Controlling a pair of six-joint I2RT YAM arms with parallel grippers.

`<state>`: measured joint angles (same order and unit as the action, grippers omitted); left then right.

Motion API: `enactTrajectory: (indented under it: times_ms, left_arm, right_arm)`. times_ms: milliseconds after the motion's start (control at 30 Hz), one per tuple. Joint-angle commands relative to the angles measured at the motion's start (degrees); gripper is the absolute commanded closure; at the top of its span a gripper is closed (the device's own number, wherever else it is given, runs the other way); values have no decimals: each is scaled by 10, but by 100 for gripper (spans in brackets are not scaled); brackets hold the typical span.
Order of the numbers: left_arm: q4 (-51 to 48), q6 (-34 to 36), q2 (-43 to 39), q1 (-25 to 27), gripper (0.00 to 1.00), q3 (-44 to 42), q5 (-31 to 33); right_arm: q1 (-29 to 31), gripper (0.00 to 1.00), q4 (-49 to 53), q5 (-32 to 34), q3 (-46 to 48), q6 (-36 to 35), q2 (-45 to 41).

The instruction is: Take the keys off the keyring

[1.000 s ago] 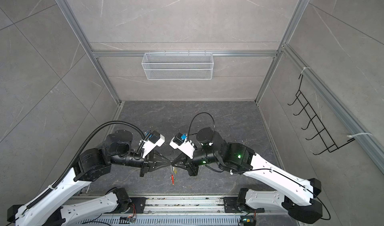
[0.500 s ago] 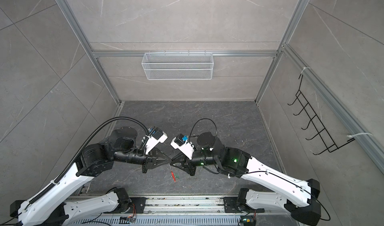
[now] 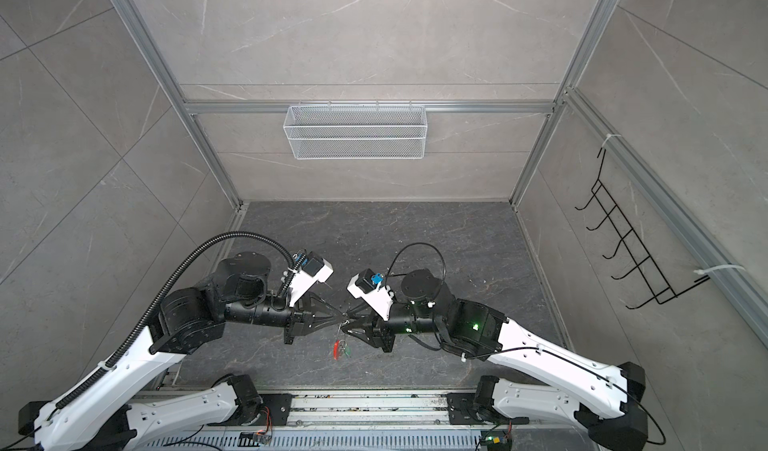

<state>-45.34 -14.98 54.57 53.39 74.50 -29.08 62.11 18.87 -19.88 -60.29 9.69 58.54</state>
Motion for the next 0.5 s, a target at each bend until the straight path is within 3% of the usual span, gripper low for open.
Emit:
enactTrajectory:
  times_ms: [0, 233, 467]
  left_arm:
    - [37, -2, -12, 2, 100, 20, -12]
    - [44, -6, -21, 2, 100, 17, -2]
    - [70, -18, -29, 2, 100, 3, 19]
  right_arm:
    - [1, 61, -23, -2, 11, 10, -4]
    - [1, 64, -17, 15, 12, 6, -6]
    - [8, 97, 2, 10, -8, -14, 15]
